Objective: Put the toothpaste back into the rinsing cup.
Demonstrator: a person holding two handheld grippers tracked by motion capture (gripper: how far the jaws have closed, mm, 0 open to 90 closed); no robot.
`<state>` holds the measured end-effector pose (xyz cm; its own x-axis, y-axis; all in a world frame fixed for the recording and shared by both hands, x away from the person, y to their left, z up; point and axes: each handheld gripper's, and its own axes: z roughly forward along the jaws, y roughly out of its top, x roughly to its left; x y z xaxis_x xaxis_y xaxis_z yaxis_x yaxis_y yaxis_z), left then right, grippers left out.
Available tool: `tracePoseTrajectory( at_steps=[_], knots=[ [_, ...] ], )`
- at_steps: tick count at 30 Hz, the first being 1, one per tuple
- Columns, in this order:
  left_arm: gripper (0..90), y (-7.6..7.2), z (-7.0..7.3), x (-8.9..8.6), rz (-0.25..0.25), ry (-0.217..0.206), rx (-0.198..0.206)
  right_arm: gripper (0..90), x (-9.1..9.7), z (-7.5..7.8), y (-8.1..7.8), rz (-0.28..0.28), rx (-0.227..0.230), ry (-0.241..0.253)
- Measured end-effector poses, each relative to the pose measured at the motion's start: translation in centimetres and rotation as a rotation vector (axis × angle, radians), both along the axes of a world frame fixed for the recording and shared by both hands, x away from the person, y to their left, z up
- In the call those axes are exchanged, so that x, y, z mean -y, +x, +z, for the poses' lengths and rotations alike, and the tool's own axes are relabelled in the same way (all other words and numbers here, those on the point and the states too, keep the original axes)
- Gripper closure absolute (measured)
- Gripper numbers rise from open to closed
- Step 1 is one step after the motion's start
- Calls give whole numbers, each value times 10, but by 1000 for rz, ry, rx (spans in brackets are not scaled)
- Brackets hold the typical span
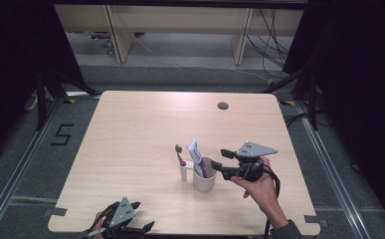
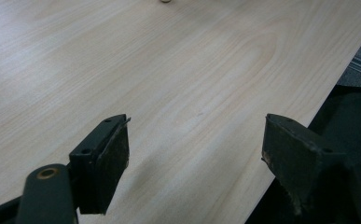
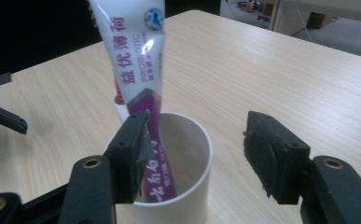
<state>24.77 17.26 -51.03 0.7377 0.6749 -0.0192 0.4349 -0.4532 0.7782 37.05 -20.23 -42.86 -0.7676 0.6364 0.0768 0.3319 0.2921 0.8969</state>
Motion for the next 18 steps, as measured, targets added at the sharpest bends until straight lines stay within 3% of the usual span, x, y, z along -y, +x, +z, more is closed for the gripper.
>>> tracePoseTrajectory(
  at_steps=[1, 2, 4, 6, 7, 11, 12, 13, 18],
  knots=[
    [228, 0, 1, -1, -5, 15, 1, 413, 4, 1, -1, -21, -16, -3],
    [228, 0, 0, 0, 6, -15, -3, 410, 5, 1, -1, -21, -21, 9],
    [228, 0, 0, 0, 6, -16, -3, 405, 8, 1, 0, -33, 1, 1],
    [227, 0, 0, -1, -2, 0, -3, 397, 11, 1, 0, -44, -29, 11],
    [228, 0, 0, -1, -1, 0, -4, 393, 15, 1, 2, -47, -5, 3],
    [228, 0, 1, -2, -4, 19, 0, 379, 20, 1, 1, -73, -29, 19],
    [228, -1, 0, -1, 1, -3, -4, 373, 23, 1, 2, -86, 6, 7],
    [228, 0, 1, -3, -6, 25, 1, 370, 24, 1, 0, -94, -36, 29],
    [228, 0, 1, -3, -3, 17, -2, 362, 30, 0, 1, -93, -14, 16]
  ],
)
